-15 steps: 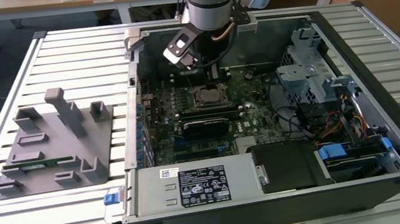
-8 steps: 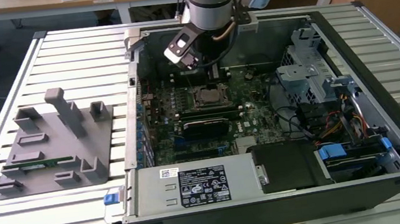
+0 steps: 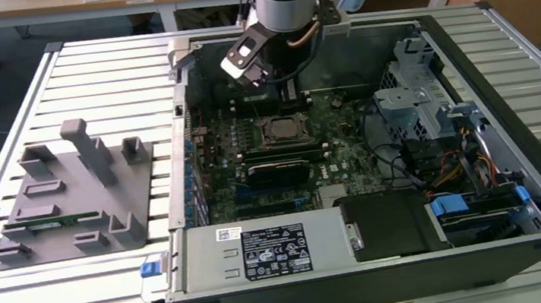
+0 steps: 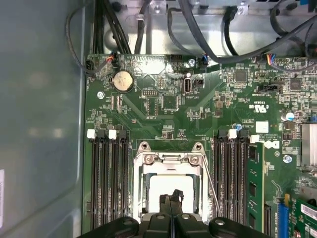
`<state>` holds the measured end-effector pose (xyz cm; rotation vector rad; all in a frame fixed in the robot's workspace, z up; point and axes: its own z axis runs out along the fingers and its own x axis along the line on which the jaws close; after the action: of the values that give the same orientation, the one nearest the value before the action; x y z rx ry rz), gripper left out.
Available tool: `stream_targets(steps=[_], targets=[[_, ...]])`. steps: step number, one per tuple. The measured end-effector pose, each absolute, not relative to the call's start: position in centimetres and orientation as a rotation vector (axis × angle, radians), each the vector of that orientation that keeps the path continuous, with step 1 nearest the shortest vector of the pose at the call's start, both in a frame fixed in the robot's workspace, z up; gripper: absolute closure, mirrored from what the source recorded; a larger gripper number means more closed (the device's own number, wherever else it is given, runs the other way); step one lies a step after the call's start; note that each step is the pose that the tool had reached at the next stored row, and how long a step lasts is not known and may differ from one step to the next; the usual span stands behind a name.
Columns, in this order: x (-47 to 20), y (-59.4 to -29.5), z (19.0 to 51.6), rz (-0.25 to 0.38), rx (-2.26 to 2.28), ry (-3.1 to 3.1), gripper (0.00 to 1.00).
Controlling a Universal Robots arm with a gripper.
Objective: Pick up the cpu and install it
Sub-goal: 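Install the first cpu locking lever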
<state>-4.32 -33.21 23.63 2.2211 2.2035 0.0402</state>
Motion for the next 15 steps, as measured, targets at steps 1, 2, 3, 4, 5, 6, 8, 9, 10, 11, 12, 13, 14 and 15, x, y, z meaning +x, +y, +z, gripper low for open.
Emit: stream_targets(steps=[1,2,3,4,5,6,8,9,10,11,12,13,14,15], targets=[[-4.4,-33.2,23.7,0.041,2.221,2.203,0.89],[-4.6,-33.2,23.7,0.043,2.220,2.202,0.89],[-4.8,-33.2,23.7,0.044,2.220,2.202,0.89],[-5.1,-33.2,23.7,0.044,2.219,2.202,0.89],[-5.3,-33.2,23.7,0.045,2.219,2.202,0.89],[-5.4,-33.2,23.7,0.045,2.219,2.201,0.89],[-5.6,-33.2,23.7,0.046,2.219,2.201,0.89],[-5.6,-33.2,23.7,0.046,2.219,2.201,0.89],[-5.6,-33.2,23.8,0.045,2.219,2.201,0.89],[-5.6,-33.2,23.8,0.045,2.219,2.201,0.89],[-5.6,-33.2,23.9,0.045,2.219,2.201,0.89],[-5.6,-33.2,24.0,0.046,2.219,2.201,0.89],[-5.6,-33.2,24.2,0.046,2.219,2.201,0.89],[-5.6,-33.2,24.3,0.045,2.219,2.201,0.89]])
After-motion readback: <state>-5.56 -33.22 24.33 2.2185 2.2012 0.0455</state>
